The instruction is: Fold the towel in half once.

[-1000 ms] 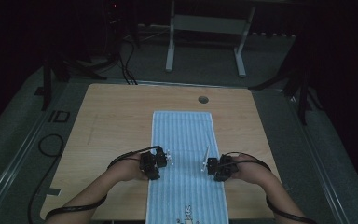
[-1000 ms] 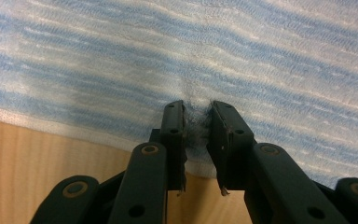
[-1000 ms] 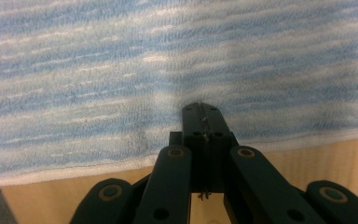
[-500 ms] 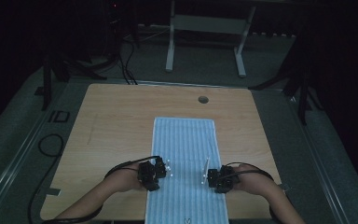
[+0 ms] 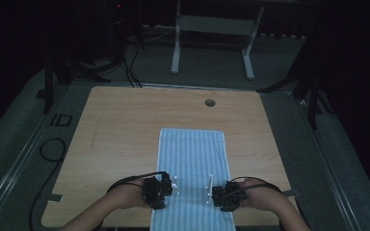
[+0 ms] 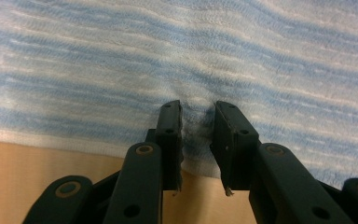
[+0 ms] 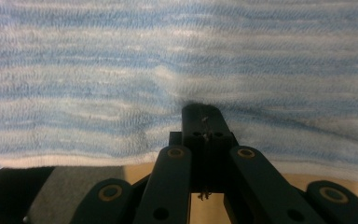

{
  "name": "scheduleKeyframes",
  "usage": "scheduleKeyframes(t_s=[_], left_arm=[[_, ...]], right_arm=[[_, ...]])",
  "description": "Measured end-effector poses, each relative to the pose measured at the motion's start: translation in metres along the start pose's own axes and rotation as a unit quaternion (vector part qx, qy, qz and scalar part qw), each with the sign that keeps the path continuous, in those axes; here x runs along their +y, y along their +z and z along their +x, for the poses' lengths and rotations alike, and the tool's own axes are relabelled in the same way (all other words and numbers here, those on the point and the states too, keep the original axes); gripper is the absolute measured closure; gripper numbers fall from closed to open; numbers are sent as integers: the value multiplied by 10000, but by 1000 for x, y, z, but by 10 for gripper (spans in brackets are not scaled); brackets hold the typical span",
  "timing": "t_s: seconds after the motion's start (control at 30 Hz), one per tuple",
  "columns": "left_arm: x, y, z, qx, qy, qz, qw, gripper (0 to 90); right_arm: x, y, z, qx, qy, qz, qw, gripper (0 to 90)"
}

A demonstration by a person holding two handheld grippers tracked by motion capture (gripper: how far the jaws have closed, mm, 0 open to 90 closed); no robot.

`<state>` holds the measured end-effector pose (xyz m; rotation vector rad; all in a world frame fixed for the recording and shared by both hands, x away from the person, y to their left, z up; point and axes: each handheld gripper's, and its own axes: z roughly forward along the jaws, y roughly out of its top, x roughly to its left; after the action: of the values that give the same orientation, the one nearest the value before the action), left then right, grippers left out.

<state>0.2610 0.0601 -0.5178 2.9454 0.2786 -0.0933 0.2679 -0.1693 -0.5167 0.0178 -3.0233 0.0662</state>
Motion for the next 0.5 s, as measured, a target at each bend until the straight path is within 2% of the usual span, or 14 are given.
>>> scheduleKeyframes(t_s=[0.1, 0.17, 0.23, 0.27, 0.3, 0.33, 0.37, 0.4, 0.43, 0.47, 0.5], left_arm=[[0, 0, -4, -146, 10, 5, 9999, 698], [-1, -4, -1, -87, 1, -29, 10000, 641], [-1, -13, 6, 42, -105, -213, 9997, 618], [-2, -17, 10, 138, -131, -291, 9994, 585], [-2, -22, 15, 292, -95, -349, 9989, 552], [-2, -25, 22, 372, -174, -383, 9984, 524], [-2, -28, 30, 490, -277, -424, 9975, 513], [-1, -30, 38, 602, -334, -451, 9966, 504], [0, -31, 48, 615, -445, -480, 9960, 476], [0, -31, 56, 619, -476, -485, 9958, 472], [1, -30, 62, 650, -476, -489, 9955, 472]], right_arm=[[-1, 0, 2, 127, -85, 95, 9998, 900], [-3, -3, 3, 81, -105, 83, 9999, 893], [-7, -11, -2, -5, -16, -88, 10000, 842], [-10, -18, -6, -218, 11, -237, 9995, 820], [-13, -22, -10, -258, 108, -318, 9991, 820], [-16, -27, -17, -333, 182, -363, 9986, 799], [-18, -32, -23, -530, 213, -430, 9974, 774], [-20, -37, -32, -562, 319, -497, 9967, 772], [-21, -40, -41, -542, 374, -519, 9965, 733], [-23, -42, -50, -801, 347, -534, 9948, 699], [-23, -43, -59, -857, 407, -566, 9939, 697]])
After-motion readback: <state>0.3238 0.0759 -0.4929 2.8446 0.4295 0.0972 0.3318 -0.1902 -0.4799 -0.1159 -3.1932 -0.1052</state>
